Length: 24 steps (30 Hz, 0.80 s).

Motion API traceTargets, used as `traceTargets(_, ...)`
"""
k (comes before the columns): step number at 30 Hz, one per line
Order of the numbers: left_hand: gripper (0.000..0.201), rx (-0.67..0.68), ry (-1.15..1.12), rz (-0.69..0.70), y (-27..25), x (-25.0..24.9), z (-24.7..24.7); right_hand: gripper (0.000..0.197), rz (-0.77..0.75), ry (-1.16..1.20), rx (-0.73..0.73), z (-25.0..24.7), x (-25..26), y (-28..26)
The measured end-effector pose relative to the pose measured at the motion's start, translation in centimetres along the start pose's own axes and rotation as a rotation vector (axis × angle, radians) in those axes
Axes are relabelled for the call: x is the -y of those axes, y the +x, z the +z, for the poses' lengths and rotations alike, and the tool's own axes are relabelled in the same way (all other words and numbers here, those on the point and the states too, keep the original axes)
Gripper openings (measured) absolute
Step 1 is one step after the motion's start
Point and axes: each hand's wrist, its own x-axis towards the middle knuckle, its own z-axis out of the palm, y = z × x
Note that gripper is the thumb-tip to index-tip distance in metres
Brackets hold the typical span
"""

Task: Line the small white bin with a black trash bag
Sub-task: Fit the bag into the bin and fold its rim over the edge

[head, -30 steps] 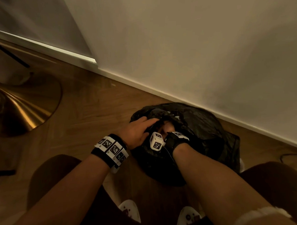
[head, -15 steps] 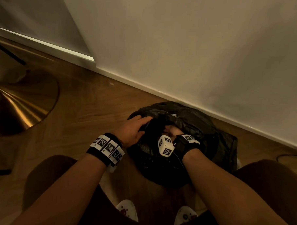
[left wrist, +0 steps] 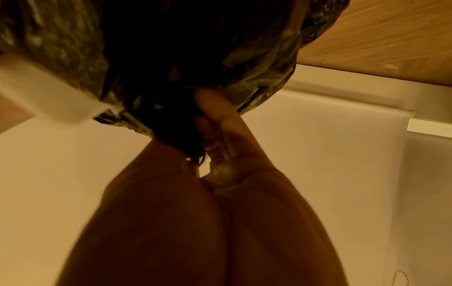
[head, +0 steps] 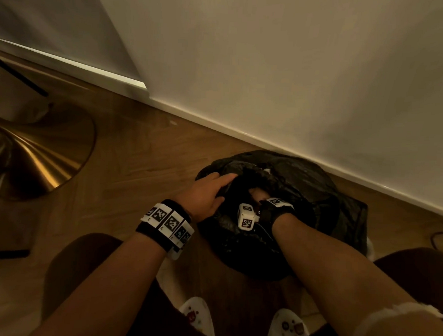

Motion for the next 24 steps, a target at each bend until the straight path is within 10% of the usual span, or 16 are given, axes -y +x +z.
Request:
traceTargets(3,0.065,0.000,-0.005,-0.019,0.4,-0.1,-0.3,0.080,-0.029,-0.063,-0.038,-1.5,1.1,-1.0)
traceTargets(7,0.066,-0.018,-0.002,-0.029,0.9,-0.1,-0.5,0.024,0.132,0.519,0.125,-3.3,3.2,-1.7)
traceTargets(14,0.067,-0.041,-0.126,-0.131,1.9,1.5,-1.4,0.031,0.227,1.122,0.205,-7.6,3.9,-6.6)
traceTargets(24,0.074,-0.150,-0.365,-0.339,2.1,5.5,-1.3,0.077,0.267,0.808,-0.300,-9.1,-5.0,-11.3)
